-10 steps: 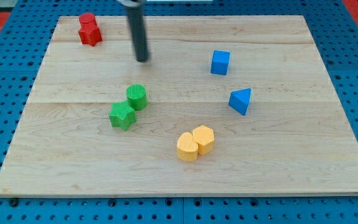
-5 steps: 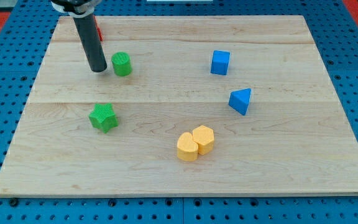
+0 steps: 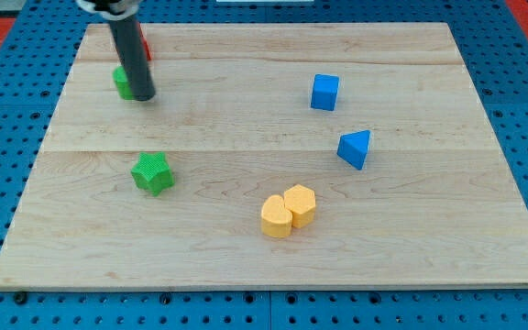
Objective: Push the green blocks to the red blocks
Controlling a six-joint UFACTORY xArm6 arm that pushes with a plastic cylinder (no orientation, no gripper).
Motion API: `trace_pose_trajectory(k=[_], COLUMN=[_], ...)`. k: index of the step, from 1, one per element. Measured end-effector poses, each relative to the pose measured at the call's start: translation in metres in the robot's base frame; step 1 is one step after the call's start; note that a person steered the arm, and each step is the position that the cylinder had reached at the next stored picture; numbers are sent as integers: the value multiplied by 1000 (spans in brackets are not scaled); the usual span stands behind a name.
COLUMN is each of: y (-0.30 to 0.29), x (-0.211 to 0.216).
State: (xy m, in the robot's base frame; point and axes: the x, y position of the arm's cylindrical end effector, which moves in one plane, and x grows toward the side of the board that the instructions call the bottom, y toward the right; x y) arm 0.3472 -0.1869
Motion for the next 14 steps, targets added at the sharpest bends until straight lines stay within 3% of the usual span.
trace_pose_trajectory(k=[3, 5, 7, 8, 9, 10, 11, 12, 13, 14], y=[-32, -24, 159, 204, 131, 19, -33, -11, -71, -73], x=[11, -39, 77, 128, 161, 131, 84, 101, 112, 54])
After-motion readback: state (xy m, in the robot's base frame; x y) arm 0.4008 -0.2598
